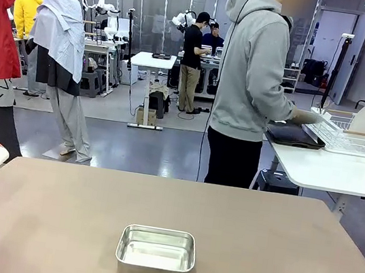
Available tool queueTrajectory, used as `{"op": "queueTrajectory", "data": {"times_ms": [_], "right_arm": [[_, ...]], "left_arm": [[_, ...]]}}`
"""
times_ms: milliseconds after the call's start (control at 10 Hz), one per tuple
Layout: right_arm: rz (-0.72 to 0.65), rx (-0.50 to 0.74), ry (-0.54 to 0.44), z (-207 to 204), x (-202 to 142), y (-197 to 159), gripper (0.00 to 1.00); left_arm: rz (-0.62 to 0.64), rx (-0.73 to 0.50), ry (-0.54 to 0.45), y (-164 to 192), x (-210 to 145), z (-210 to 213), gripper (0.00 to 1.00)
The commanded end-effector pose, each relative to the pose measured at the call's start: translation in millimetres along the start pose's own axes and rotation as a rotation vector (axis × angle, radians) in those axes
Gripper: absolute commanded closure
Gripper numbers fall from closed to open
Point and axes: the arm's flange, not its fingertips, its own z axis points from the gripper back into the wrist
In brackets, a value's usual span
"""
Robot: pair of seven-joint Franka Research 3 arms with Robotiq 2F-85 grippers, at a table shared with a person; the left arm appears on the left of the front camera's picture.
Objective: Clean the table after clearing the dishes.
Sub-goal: When the right (or left) Handle tray is removed, use the right hand (or left hand) to clean the right (or left) side of the table with the Lint Roller, then place the Lint Roller back on top of the Airtight Container.
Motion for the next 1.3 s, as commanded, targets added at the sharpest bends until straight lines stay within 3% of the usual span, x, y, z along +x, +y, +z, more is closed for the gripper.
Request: {"op": "queueTrajectory", "data": {"times_ms": [0,600,900,1100,1200], "right_arm": [[-0.001,-0.003,-0.012,-1,0,4,0.0],[-0.001,-0.003,-0.012,-1,0,4,0.0],[-0.001,-0.003,-0.012,-1,0,4,0.0],[-0.001,-0.003,-0.012,-1,0,4,0.0],[-0.001,-0.003,-0.012,-1,0,4,0.0]], "left_arm": [[0.002,-0.012,-0.015,-2,-2,4,0.77],[0.0,0.001,-0.002,0,0,1,0.77],[-0.534,0.033,0.089,-155,34,5,0.77],[-0.84,0.039,0.186,-260,10,-8,0.77],[-1.0,0.077,0.302,-307,-12,-28,0.77]]}}
